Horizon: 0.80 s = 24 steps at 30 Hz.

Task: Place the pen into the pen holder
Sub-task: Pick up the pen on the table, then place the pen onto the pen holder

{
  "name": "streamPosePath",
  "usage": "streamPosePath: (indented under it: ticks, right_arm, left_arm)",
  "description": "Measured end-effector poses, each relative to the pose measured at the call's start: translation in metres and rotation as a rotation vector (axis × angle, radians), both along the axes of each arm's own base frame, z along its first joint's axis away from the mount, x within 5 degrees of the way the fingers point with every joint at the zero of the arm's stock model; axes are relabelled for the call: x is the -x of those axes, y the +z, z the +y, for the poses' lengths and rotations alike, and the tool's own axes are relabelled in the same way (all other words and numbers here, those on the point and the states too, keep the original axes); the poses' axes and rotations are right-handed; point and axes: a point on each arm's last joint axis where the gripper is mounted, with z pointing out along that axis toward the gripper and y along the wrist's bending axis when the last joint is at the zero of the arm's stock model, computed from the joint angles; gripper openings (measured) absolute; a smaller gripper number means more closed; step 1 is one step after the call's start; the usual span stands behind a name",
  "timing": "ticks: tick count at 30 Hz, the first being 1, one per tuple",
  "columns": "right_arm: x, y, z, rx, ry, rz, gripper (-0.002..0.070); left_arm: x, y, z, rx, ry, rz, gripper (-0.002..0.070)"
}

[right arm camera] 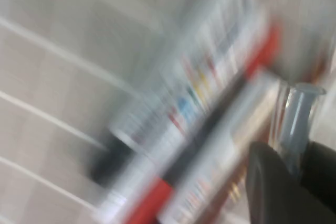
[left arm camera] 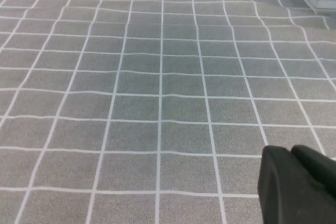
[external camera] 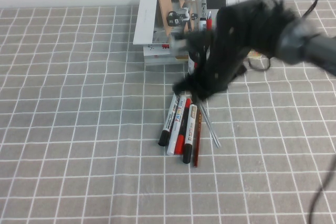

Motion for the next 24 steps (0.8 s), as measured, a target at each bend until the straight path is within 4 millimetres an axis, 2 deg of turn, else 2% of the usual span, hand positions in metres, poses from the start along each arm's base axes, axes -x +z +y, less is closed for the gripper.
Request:
streamPosePath:
  ticks: [2, 5, 8, 9, 13, 15, 17, 20, 24]
  right_arm:
    - [0.007, 0.033, -0.002, -0.104, 0.024, -0.127, 0.0059]
    - [0.022, 0.071, -0.011, -0.232, 0.022, -0.318, 0.0059]
    - [0.046, 0.091, -0.030, -0.335, 0.009, -0.532, 0.0059]
    - [0.055, 0.090, -0.036, -0.355, 0.005, -0.588, 0.0057]
    - [0.084, 0.109, -0.066, -0.526, -0.068, -0.998, 0.0057]
    - [0.090, 0.112, -0.076, -0.587, -0.110, -1.140, 0.0056]
    - [0.089, 0.110, -0.079, -0.612, -0.135, -1.209, 0.0056]
    - [0.077, 0.098, -0.073, -0.609, -0.147, -1.229, 0.0056]
    - [0.050, 0.076, -0.057, -0.555, -0.123, -1.265, 0.0056]
  left_arm:
    - [0.000, 0.000, 0.000, 0.000, 0.000, 0.000, -0.0003]
    - [0.000, 0.000, 0.000, 0.000, 0.000, 0.000, -0.0003]
    - [0.000, 0.000, 0.000, 0.000, 0.000, 0.000, -0.0003]
    - [0.000, 0.000, 0.000, 0.000, 0.000, 0.000, -0.0003]
    - [0.000, 0.000, 0.000, 0.000, 0.000, 0.000, -0.0003]
    - [0.000, 0.000, 0.000, 0.000, 0.000, 0.000, -0.0003]
    - [0.000, 0.000, 0.000, 0.000, 0.000, 0.000, -0.0003]
    - [0.000, 0.000, 0.000, 0.000, 0.000, 0.000, -0.0003]
    - [0.000, 0.000, 0.000, 0.000, 0.000, 0.000, -0.0003]
